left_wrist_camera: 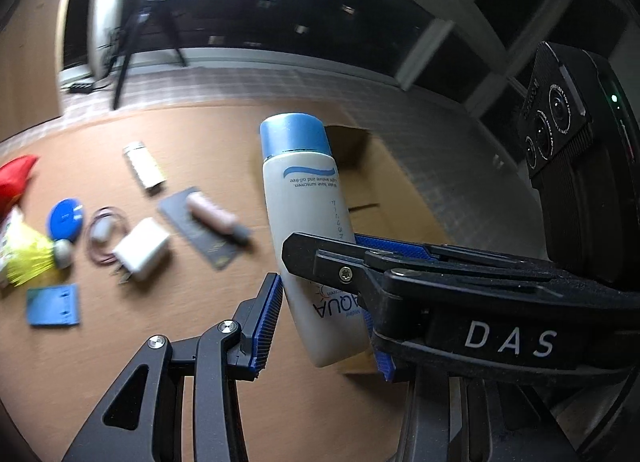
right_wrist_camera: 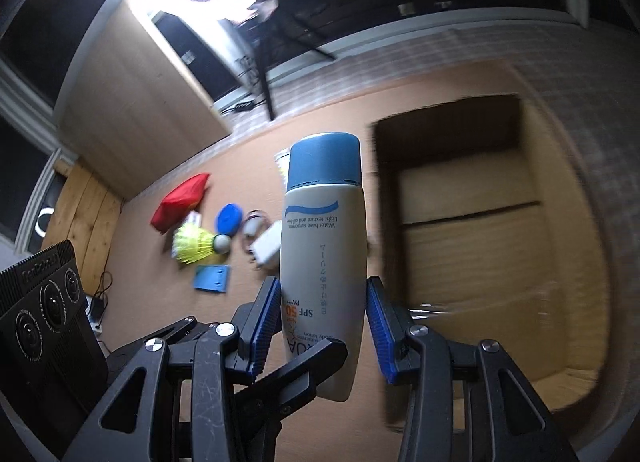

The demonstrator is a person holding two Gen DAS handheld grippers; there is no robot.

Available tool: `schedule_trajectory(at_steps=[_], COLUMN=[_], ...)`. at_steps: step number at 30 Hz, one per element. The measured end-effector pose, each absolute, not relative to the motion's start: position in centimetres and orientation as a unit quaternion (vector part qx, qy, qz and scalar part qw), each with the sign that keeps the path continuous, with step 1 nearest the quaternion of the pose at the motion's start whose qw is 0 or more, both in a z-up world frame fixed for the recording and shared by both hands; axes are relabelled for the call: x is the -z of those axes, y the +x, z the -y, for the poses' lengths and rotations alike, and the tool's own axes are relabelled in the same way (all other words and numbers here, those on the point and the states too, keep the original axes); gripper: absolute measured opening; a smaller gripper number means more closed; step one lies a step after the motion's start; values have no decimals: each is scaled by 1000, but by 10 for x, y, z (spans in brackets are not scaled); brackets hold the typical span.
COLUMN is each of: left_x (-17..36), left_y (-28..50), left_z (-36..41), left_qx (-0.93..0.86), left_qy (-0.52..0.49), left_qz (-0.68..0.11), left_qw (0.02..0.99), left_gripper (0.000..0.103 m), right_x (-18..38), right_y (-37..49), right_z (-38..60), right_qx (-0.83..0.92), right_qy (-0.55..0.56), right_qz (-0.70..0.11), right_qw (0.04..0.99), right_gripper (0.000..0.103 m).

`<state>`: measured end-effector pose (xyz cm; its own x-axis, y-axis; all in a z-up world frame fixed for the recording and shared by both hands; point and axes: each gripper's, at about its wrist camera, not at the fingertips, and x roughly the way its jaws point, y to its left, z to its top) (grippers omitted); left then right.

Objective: Organize objects
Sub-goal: 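Lift the AQUA bottle with the right tool and carry it over the box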

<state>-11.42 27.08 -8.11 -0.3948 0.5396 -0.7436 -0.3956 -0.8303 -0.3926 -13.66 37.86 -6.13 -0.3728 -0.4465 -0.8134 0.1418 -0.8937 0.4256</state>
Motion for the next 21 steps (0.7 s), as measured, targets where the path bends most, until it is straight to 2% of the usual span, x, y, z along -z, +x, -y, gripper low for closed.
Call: schedule_trajectory(at_steps=[9, 21], left_x=[91, 106], left_y=[-112, -104], left_z=[-337, -362], left_qx=[-816, -803], left_qy=[-486, -505], left_qz=[48, 24], left_qw=[310, 317], left_gripper=[44, 45], right_x=[75, 91], right_y=[-133, -126], right_z=[-436, -453], right_qx=[815, 807], right_qy=[536, 548], right_qz=[168, 178], right_qw=[143, 128], right_gripper=[40, 40])
